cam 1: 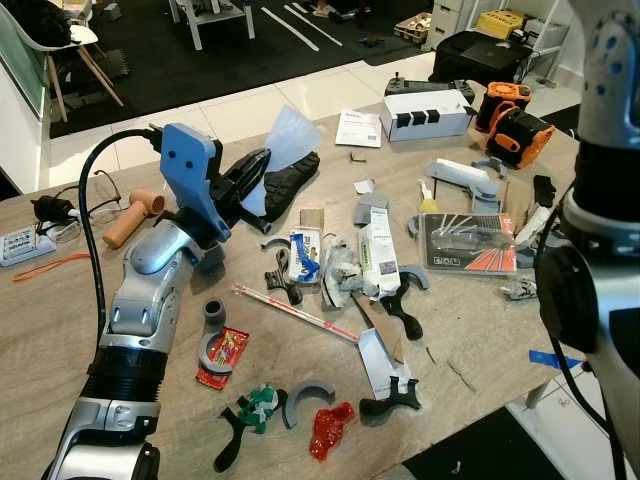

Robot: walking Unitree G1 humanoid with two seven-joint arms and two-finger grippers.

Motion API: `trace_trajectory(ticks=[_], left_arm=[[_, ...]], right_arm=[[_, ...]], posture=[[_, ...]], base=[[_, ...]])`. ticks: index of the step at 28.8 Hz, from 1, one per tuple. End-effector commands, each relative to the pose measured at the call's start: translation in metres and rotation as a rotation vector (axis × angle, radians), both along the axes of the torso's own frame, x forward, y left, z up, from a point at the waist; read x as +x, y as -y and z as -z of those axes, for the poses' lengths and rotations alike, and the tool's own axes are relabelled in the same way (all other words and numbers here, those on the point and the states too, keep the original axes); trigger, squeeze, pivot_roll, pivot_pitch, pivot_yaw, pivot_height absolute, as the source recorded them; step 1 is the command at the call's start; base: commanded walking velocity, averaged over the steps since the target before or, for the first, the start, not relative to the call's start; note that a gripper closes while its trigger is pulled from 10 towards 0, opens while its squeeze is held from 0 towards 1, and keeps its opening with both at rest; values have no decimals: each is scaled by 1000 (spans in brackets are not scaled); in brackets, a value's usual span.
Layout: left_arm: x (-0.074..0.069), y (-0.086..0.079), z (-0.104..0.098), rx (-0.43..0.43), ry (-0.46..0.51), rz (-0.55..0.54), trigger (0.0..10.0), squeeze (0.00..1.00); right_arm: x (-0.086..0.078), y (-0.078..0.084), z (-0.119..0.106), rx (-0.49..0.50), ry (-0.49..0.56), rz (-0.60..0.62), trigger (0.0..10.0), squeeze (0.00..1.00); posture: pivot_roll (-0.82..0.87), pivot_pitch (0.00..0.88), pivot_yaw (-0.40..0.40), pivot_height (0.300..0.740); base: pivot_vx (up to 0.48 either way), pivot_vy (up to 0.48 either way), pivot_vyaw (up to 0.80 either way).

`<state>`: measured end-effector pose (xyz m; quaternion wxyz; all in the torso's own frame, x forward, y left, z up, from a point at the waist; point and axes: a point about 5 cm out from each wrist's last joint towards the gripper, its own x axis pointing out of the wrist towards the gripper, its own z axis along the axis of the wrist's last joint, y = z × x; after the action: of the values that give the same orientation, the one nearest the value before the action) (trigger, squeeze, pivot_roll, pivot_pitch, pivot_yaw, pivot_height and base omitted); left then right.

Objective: Picking trash to rubbish bin

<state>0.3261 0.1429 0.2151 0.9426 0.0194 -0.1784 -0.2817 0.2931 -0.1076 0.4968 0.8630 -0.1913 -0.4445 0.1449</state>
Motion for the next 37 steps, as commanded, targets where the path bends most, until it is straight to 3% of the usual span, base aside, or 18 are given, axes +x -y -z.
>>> trace_trajectory(ticks=[1,7,16,18,21,23,25,26,27,29,30,31,32,33,34,35,37], left_arm=[[0,0,-4,-7,14,-5,10000,0],[-2,0,-1,-29,9,-25,10000,0],[-3,1,-3,-27,18,-24,10000,0],[-2,0,-1,-26,11,-25,10000,0],[-2,1,0,-27,8,-23,10000,0],[-2,1,3,-27,-2,-34,10000,0],[-2,1,3,-27,-2,-34,10000,0],[-2,0,4,-31,-7,-37,10000,0],[-2,0,4,-31,-7,-37,10000,0],[-2,-4,11,-29,-29,-52,10000,0],[-2,-4,11,-29,-29,-52,10000,0],[-2,-5,14,-27,-41,-59,10000,0],[-2,-5,14,-27,-41,-59,10000,0],[-2,-6,17,-33,-53,-64,10000,0],[-2,-6,17,-33,-53,-64,10000,0],[-2,-6,21,-54,-73,-78,10000,0],[-2,-6,22,-65,-77,-82,10000,0]], right_arm=[[-5,-4,-9,-4,43,3,10000,0],[-5,-7,-22,24,75,0,10000,0],[-1,-8,-23,35,51,1,10000,0],[12,4,-11,45,-11,50,10000,0],[19,11,-4,47,-38,82,10000,0],[43,28,49,14,-193,66,10000,0],[43,28,49,14,-193,66,10000,0],[50,34,80,31,-285,30,10000,0],[50,34,80,31,-285,30,10000,0],[53,45,156,42,-450,-26,10000,0],[53,45,156,42,-450,-26,10000,0],[47,47,193,60,-533,-57,10000,0],[47,47,193,60,-533,-57,10000,0],[37,45,224,76,-593,-86,10000,0],[37,45,224,76,-593,-86,10000,0],[21,35,258,120,-657,-141,10000,0],[17,32,264,142,-671,-160,10000,0]], posture=[[-85,0,22,740],[-92,0,-16,740],[-88,0,-14,740],[-96,0,-12,740],[-92,0,-16,740],[-80,0,-23,740],[-80,0,-23,740],[-87,0,-16,740],[-87,0,-16,740],[-93,0,-2,740],[-93,0,-2,740],[-97,0,6,740],[-97,0,6,740],[-93,0,27,740],[-93,0,27,740],[-93,0,32,740],[-93,0,32,740]], base=[[0,0,0],[0,0,0],[0,0,0],[0,0,0],[0,0,0],[0,0,0],[0,0,0],[0,0,0],[0,0,0],[0,0,0],[0,0,0],[0,0,0],[0,0,0],[0,0,0],[0,0,0],[0,0,0],[0,0,0]])
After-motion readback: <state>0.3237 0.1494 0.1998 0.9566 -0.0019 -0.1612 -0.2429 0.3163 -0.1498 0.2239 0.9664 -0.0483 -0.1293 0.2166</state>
